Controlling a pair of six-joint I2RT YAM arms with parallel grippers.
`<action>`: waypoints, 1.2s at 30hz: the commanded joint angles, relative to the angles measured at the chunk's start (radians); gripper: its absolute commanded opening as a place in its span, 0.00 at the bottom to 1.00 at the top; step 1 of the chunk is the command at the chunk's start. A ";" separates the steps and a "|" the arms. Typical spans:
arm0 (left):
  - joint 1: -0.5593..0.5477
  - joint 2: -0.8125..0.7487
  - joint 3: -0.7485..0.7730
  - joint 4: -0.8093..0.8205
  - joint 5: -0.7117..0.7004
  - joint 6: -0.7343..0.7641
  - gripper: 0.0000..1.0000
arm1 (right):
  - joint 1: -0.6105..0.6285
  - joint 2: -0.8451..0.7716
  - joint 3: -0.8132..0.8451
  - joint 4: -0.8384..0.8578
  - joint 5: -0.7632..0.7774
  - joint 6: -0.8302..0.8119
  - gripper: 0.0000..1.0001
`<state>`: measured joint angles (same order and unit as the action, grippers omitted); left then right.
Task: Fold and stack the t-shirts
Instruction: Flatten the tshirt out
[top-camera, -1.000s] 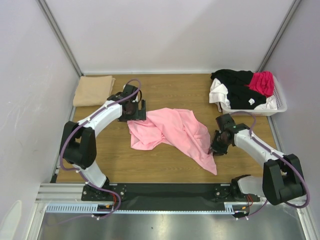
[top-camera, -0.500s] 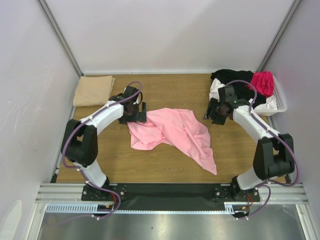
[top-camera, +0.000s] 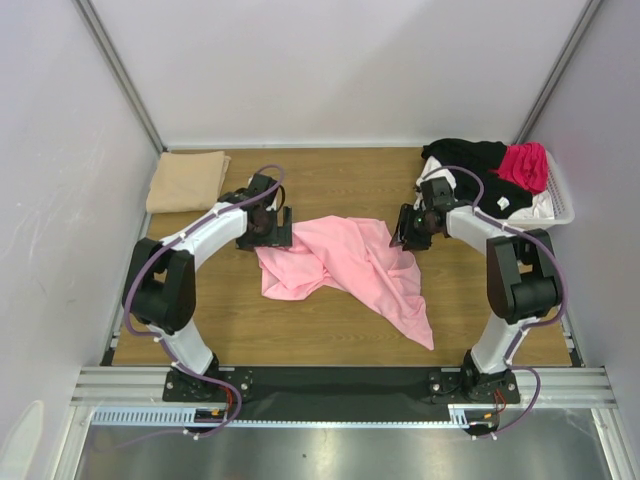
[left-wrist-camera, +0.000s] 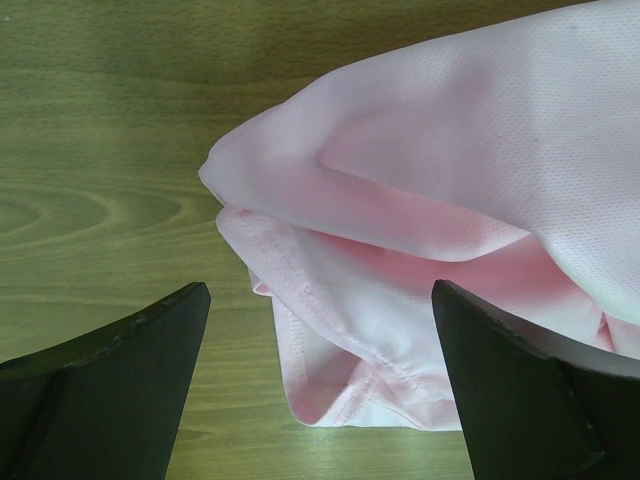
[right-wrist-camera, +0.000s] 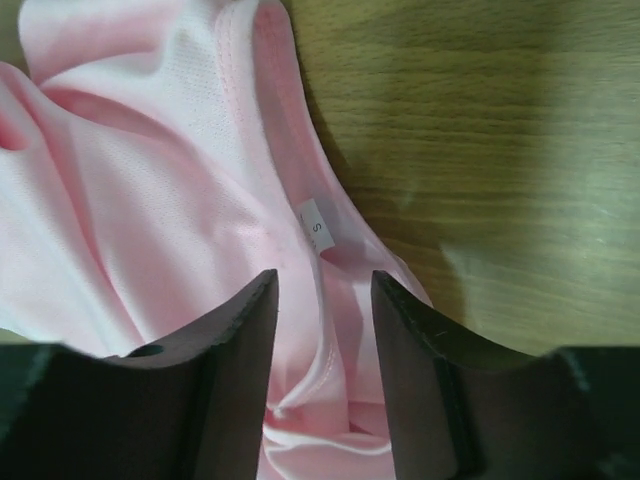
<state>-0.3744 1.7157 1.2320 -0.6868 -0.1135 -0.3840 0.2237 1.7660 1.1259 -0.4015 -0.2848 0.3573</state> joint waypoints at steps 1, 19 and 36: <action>0.006 0.004 0.027 -0.019 -0.025 0.007 1.00 | 0.016 0.016 0.021 0.047 -0.050 -0.037 0.41; 0.015 0.076 0.080 -0.082 -0.048 -0.052 1.00 | 0.198 -0.080 0.061 0.093 -0.349 -0.179 0.00; 0.029 0.093 0.080 -0.053 -0.012 -0.084 1.00 | 0.013 -0.111 0.031 0.007 -0.162 -0.078 0.50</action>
<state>-0.3550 1.8004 1.2797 -0.7536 -0.1452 -0.4454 0.2848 1.7054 1.1374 -0.3920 -0.4793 0.2386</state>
